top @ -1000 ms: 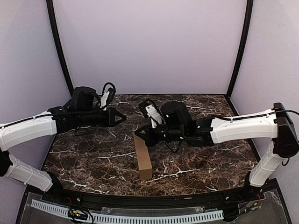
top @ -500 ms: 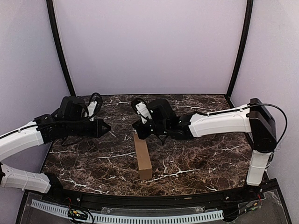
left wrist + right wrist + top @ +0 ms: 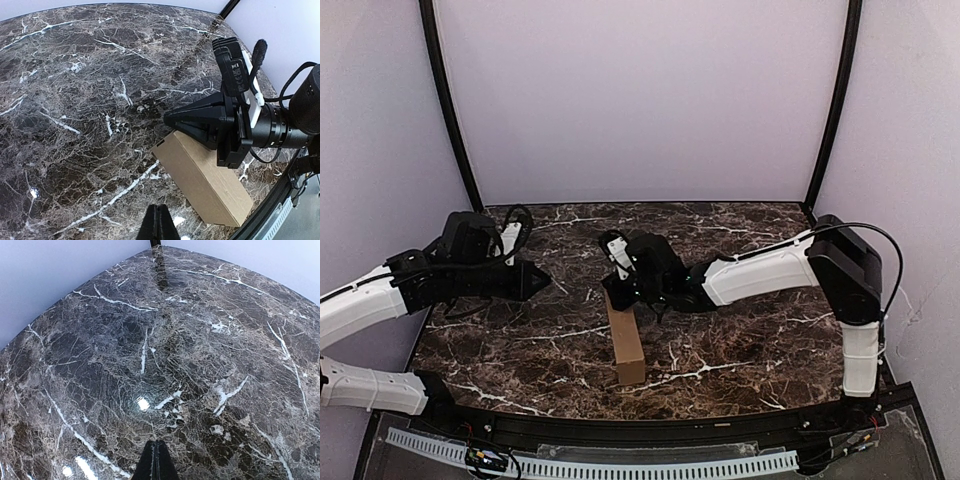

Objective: Fold the paper box

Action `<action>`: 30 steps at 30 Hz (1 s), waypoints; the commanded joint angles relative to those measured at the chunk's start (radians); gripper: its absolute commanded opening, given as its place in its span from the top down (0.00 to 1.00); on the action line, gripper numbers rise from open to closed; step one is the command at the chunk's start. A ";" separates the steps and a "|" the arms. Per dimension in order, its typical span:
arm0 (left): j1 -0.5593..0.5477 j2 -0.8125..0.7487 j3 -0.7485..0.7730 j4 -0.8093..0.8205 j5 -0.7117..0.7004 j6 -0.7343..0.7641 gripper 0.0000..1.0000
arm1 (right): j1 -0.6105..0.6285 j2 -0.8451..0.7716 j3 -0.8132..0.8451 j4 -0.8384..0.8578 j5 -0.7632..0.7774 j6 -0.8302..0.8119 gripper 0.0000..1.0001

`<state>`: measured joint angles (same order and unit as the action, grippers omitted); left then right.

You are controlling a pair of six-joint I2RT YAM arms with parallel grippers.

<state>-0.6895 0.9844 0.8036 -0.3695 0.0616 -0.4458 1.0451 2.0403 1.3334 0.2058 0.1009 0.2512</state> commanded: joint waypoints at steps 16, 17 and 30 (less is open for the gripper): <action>0.001 -0.031 -0.016 -0.029 -0.033 0.029 0.95 | -0.002 -0.168 0.030 -0.112 0.066 -0.077 1.00; 0.000 -0.037 -0.008 -0.035 -0.037 0.032 0.93 | -0.002 -0.181 0.032 -0.121 0.076 -0.082 1.00; 0.001 -0.087 0.117 -0.142 -0.156 0.105 0.19 | -0.013 -0.413 -0.063 -0.286 0.246 -0.074 0.47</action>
<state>-0.6891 0.9268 0.8688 -0.4442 -0.0326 -0.3744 1.0439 1.6882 1.3170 0.0116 0.2714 0.1749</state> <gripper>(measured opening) 0.681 0.473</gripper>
